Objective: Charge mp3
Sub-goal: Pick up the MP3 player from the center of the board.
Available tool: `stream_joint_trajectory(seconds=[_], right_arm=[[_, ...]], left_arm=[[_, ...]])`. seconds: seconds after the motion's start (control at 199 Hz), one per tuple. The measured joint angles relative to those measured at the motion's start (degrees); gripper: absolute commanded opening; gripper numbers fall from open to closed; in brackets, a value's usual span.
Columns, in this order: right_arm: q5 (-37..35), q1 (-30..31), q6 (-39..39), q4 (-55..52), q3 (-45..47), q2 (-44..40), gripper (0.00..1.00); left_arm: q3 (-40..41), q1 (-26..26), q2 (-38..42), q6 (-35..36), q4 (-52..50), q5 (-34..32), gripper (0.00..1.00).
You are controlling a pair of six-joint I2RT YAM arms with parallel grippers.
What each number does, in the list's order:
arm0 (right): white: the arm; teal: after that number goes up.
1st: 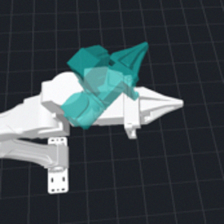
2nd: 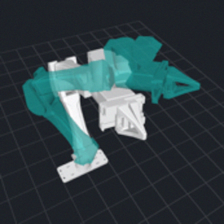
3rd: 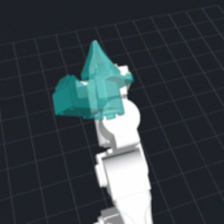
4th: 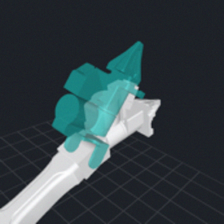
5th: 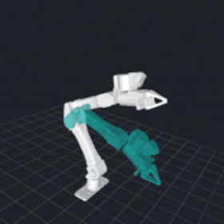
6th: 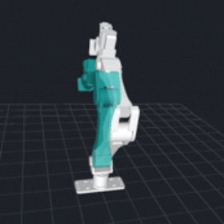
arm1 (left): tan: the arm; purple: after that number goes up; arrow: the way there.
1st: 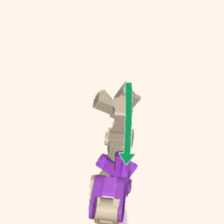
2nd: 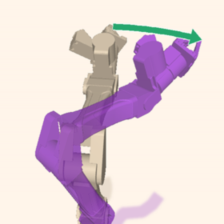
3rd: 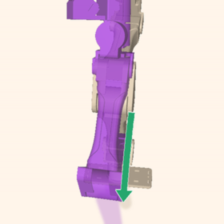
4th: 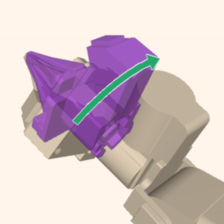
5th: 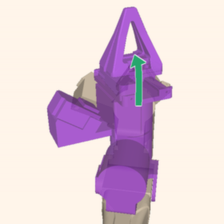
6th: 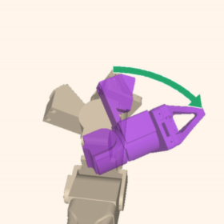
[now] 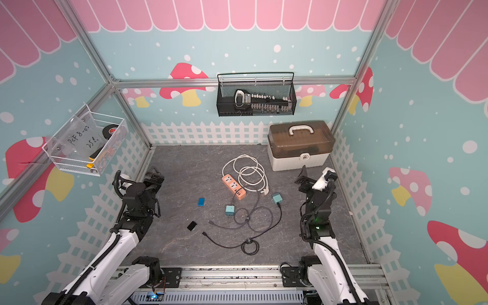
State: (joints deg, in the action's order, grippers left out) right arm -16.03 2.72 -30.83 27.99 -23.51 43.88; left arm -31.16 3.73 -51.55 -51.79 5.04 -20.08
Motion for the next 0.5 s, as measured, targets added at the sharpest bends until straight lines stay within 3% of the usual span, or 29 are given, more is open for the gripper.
stream_joint_trajectory(seconds=[0.201, 0.502], right_arm=[[3.1, 0.0, -4.9, -11.5, -4.1, 2.2, 1.0], [3.6, 1.9, -7.1, -16.9, -5.1, 3.7, 1.0]], left_arm=[[-9.7, 0.1, -5.0, -3.4, -15.2, 10.9, 0.99], [-19.8, 8.6, -10.9, -5.5, -38.2, 9.6, 0.98]])
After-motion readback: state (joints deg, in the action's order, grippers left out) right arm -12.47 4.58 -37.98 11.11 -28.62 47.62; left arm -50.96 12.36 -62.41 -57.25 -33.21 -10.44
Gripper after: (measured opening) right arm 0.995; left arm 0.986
